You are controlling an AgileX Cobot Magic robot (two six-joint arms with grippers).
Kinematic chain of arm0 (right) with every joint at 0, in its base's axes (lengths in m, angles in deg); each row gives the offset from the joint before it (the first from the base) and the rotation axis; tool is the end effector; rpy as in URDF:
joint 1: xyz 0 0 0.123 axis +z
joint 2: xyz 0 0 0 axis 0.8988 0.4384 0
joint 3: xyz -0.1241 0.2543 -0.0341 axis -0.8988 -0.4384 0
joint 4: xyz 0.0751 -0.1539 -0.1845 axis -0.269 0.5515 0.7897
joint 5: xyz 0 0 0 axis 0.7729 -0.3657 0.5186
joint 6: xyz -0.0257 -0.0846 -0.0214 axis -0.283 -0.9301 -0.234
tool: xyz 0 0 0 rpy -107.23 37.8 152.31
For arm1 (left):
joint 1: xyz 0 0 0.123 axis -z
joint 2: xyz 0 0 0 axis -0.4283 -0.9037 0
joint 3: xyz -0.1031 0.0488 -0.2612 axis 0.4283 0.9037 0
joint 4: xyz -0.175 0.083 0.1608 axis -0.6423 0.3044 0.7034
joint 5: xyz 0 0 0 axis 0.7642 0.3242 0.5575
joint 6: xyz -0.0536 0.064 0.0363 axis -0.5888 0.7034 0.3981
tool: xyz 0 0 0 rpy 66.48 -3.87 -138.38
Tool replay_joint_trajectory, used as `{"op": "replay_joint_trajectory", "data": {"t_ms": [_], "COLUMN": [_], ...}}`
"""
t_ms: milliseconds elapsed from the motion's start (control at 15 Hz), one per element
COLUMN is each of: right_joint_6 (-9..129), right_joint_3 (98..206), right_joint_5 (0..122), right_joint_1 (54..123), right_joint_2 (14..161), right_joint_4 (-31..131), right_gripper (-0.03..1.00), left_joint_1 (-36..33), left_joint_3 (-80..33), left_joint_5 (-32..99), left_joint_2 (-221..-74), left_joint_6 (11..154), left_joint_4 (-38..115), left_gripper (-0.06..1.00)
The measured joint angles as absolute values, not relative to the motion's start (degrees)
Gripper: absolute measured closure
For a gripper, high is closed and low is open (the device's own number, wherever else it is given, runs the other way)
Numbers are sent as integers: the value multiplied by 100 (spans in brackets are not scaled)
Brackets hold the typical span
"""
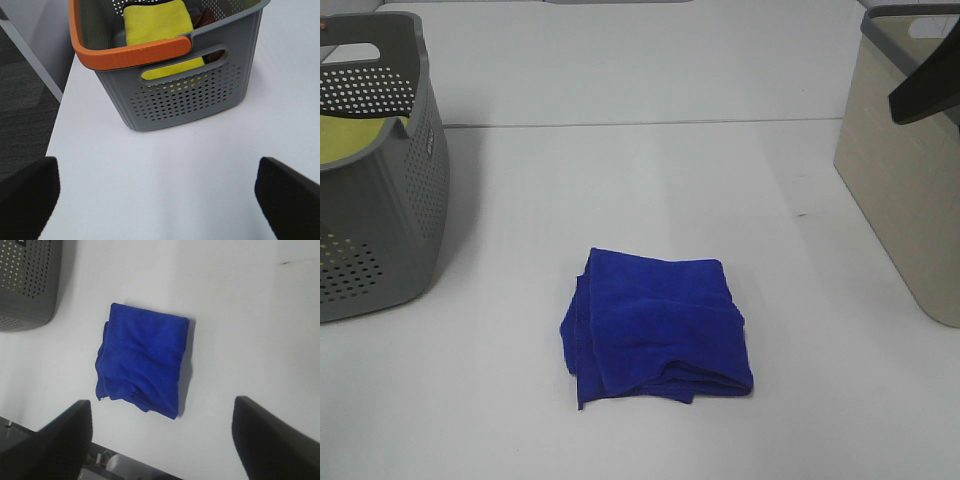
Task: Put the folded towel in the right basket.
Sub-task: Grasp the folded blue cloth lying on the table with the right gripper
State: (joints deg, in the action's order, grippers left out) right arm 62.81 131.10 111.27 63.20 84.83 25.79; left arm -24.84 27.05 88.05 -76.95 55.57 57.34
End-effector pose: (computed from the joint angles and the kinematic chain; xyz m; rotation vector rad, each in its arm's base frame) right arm 0.2315 0.0383 0.3269 -0.2055 2.5639 0.5985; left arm 0.0033 0.0077 0.2824 0.1383 2.0473 0.1917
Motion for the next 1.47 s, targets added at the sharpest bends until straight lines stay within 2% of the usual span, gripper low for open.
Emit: {"op": "replay_joint_trajectory", "data": {"t_ms": [267,467,600,1067,1467], "right_joint_6": [5829,5823,5714,5680,5680], "right_joint_3": [13110,13110,13110,13110,13116], "right_joint_5": [11001,10554,10130,9717,9603], "right_joint_1": [6480,7328,7660,7683,7683], "right_joint_2": [9629,10214,10678,12385,12970], "right_joint_4": [2092,2103,2103,2051,1776], "right_gripper": [22,22,22,22,22], "left_joint_1": [-2484,-2484,-2484,-2484,-2484], "left_joint_3": [2705,2705,2705,2705,2705], "left_joint_5": [8805,8805,8805,8805,8805], "left_joint_2": [-7695,-7695,-7695,-7695,-7695], "left_joint_6": [5557,5557,5557,5557,5557], "left_joint_4": [5734,5734,5734,5734,5734], "left_gripper": [-4,-4,-4,-4,-4]}}
